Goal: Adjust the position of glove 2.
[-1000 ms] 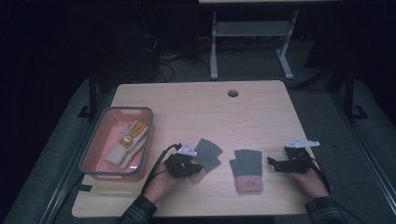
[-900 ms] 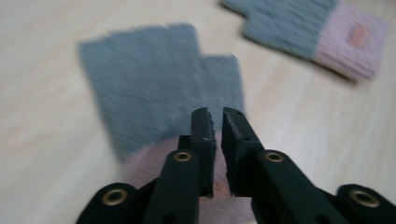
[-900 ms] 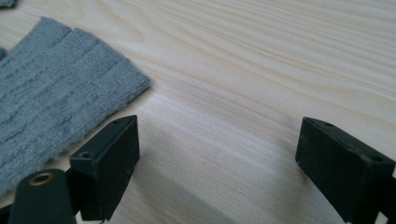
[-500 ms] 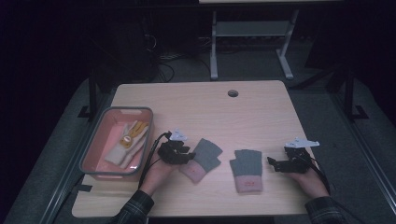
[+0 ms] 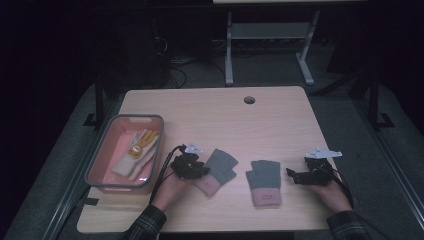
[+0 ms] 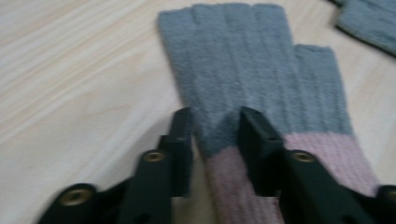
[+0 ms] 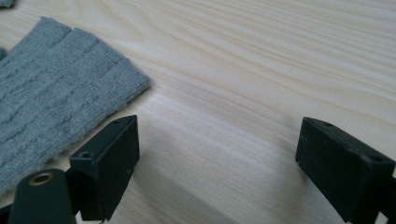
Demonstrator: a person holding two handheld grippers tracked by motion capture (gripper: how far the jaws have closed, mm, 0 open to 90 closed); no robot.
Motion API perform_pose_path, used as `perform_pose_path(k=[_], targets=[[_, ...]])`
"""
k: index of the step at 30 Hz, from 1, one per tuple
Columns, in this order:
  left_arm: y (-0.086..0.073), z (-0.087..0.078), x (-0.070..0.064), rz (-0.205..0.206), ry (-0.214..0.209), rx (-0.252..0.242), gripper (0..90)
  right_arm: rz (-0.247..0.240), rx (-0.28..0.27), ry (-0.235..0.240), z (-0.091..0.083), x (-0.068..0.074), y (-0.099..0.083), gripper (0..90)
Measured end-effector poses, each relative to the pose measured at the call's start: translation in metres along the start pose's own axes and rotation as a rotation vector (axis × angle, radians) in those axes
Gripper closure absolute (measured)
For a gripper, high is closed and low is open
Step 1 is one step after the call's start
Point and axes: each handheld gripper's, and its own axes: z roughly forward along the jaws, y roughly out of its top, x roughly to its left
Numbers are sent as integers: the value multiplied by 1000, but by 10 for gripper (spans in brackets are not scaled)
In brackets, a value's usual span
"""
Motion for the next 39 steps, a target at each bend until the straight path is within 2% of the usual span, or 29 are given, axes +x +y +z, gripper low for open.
perform_pose_path(k=[7,10,12,13,16,19,20,21,24,26,28,33,39], targets=[[5,0,-8,77,34,34,840,0,1,2,0,0,0,127],[5,-1,-6,53,22,17,857,-5,9,10,0,1,1,121],[5,-3,-4,29,5,-6,860,-5,33,28,-2,1,4,143],[6,-5,-3,19,4,-21,860,-2,28,37,-3,3,5,145],[7,-9,-3,3,-4,-45,861,-21,-9,71,-13,8,8,252],[9,-12,-3,-17,-21,-72,862,-44,-17,115,-23,15,8,476],[9,-13,-2,-23,-24,-82,862,-48,-6,128,-25,17,8,577],[9,-14,-2,-24,-24,-84,862,-57,14,155,-28,21,7,625],[9,-17,0,-37,-34,-98,862,-99,39,177,-32,28,2,766],[9,-19,1,-42,-39,-101,862,-130,50,211,-36,32,-1,852],[9,-20,2,-48,-38,-106,862,-155,56,228,-37,35,-3,896],[9,-20,1,-61,-47,-121,862,-204,80,279,-34,45,-2,900],[9,-22,2,-68,-57,-125,861,-230,109,315,-28,57,0,900]])
